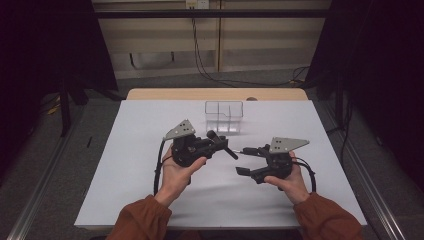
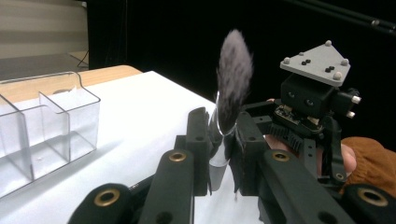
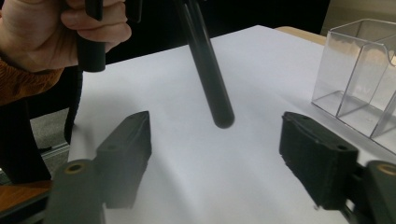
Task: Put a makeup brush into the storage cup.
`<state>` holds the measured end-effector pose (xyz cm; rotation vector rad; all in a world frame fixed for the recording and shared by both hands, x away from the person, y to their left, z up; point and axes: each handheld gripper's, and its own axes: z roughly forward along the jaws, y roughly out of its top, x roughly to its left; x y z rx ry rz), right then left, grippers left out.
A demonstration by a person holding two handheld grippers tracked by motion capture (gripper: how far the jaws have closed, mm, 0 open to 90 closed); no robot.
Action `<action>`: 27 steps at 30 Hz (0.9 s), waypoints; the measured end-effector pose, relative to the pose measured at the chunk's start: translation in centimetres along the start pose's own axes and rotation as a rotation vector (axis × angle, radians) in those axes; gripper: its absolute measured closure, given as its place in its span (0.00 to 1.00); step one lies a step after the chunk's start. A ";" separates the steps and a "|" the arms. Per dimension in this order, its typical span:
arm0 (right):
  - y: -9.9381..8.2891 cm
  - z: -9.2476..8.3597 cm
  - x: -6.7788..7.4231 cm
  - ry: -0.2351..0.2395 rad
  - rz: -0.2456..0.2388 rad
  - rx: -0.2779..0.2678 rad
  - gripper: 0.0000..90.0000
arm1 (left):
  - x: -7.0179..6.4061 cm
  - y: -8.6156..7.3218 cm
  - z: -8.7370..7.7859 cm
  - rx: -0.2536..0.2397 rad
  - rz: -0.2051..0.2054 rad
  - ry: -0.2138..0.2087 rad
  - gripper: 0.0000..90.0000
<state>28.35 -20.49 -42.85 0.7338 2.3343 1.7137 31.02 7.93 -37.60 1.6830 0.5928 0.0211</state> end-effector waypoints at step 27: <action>0.0 -0.9 -0.1 -0.042 0.001 -0.041 0.00 | 1.1 1.3 -2.0 0.123 0.013 0.060 0.88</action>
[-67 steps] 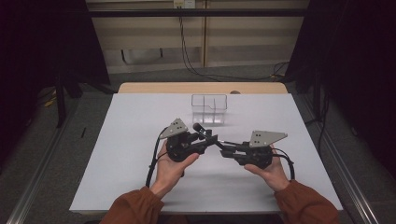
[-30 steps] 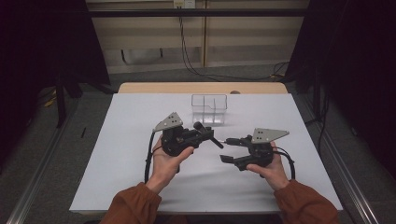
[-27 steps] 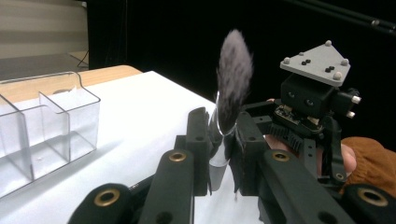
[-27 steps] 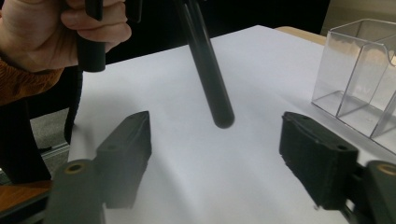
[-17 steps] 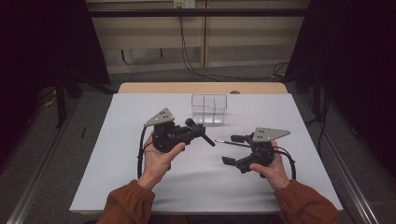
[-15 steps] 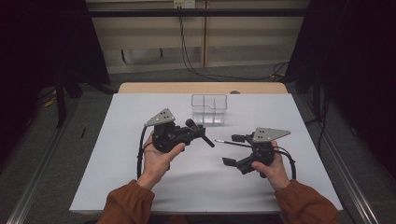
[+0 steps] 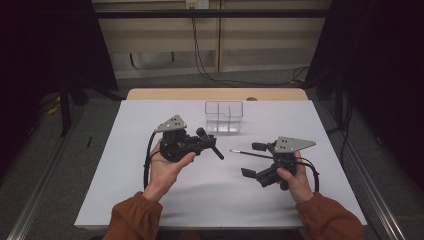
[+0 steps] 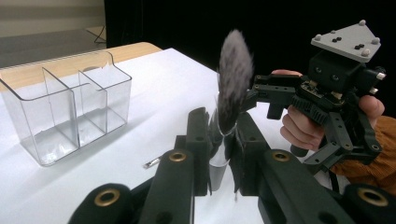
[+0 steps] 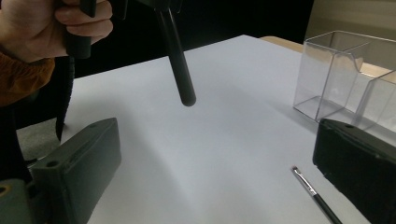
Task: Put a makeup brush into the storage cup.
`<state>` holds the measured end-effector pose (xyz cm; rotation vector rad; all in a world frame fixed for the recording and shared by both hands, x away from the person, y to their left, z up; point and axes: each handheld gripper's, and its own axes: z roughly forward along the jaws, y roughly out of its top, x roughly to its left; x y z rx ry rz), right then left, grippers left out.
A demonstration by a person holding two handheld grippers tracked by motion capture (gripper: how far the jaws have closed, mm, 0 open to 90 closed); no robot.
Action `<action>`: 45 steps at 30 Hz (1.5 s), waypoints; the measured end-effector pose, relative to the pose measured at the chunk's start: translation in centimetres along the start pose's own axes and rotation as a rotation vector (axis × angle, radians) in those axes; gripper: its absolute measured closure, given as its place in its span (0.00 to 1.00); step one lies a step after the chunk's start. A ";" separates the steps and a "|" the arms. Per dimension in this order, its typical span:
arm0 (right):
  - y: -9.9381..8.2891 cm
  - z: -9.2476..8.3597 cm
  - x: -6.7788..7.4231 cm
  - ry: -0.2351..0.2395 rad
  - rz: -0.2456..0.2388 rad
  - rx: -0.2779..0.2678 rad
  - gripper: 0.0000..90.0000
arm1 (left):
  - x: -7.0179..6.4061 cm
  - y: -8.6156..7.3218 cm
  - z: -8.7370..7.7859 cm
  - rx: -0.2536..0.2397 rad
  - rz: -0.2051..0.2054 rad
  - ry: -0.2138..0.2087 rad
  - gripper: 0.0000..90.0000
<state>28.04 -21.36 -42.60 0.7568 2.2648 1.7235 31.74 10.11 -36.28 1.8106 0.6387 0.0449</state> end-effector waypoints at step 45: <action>1.0 3.3 0.7 0.097 -0.066 0.011 0.12 | -1.0 0.4 1.2 0.223 0.059 -0.042 0.88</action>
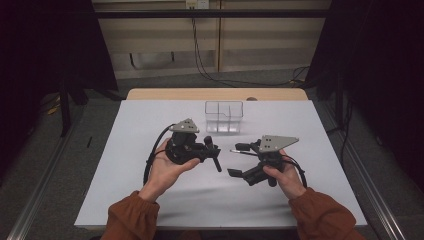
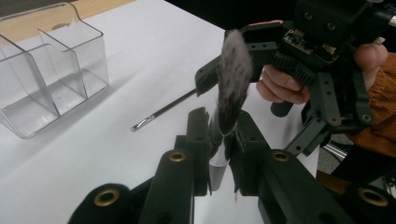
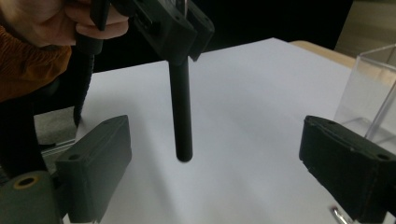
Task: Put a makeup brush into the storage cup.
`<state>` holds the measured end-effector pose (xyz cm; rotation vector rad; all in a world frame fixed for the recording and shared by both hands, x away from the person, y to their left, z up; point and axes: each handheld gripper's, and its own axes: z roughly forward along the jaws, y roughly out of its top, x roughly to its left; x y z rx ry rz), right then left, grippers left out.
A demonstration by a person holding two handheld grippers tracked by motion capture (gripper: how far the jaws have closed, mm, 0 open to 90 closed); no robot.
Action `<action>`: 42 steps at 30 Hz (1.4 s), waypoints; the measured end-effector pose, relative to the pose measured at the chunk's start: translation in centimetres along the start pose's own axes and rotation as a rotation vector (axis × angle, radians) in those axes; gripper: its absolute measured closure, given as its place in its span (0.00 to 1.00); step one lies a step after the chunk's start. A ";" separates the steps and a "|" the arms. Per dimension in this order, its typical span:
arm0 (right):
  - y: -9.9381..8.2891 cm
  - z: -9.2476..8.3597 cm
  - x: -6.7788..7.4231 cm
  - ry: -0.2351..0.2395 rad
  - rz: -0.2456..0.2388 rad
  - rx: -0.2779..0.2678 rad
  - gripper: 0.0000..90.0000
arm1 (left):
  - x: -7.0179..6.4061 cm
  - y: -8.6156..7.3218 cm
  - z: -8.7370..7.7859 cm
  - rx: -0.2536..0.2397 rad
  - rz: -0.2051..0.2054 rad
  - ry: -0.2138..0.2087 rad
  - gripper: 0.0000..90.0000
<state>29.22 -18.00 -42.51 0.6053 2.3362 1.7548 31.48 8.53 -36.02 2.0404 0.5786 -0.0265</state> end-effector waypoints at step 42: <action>-0.2 3.1 0.6 0.120 0.076 0.025 0.88 | -0.2 -0.5 1.4 0.018 0.005 -0.024 0.88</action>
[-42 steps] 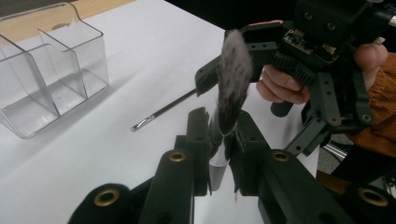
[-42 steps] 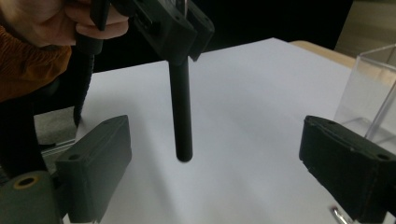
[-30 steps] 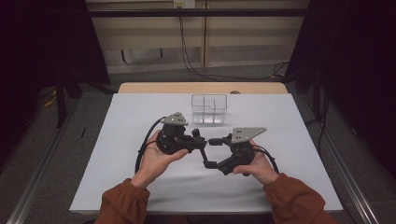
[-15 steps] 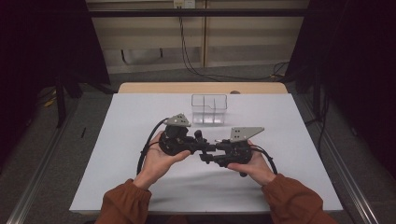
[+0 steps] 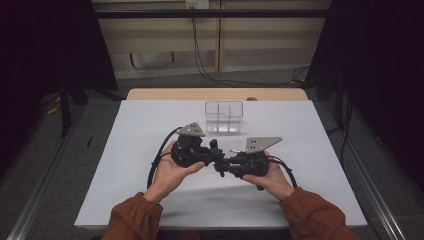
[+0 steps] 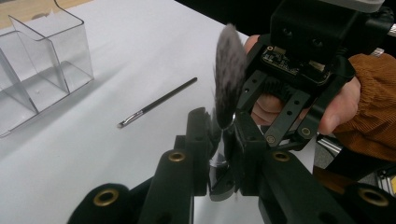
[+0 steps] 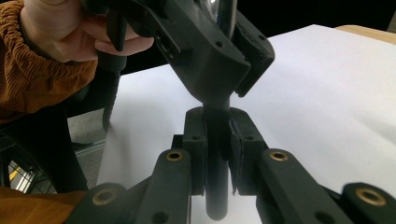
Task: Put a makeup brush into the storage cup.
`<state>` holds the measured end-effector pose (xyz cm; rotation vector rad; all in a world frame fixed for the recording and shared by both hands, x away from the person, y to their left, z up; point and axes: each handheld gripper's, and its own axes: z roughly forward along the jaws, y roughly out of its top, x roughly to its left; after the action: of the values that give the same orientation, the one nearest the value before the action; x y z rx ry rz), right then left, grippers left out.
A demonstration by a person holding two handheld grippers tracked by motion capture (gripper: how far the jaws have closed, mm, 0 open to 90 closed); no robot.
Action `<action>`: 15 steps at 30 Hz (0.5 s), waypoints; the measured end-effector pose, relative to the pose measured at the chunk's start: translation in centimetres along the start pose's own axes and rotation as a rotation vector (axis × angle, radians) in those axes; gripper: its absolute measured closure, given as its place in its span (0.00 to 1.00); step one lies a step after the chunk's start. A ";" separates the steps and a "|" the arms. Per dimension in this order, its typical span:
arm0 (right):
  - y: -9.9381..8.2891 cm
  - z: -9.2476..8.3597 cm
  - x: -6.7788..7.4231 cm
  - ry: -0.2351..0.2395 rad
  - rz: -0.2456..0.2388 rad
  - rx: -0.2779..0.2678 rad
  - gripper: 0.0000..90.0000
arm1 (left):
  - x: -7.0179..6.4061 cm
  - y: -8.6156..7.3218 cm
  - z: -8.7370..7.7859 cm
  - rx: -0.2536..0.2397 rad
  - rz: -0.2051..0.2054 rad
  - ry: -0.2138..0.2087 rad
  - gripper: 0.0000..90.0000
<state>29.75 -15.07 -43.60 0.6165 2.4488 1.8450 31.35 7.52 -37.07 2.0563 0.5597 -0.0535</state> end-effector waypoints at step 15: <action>0.0 -0.4 -0.2 -0.014 -0.008 -0.006 0.89 | -0.2 -0.3 -0.1 -0.046 0.004 0.030 0.78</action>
<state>29.82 -15.46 -43.50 0.6164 2.4324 1.8376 31.08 7.64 -37.22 2.0163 0.5707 -0.0077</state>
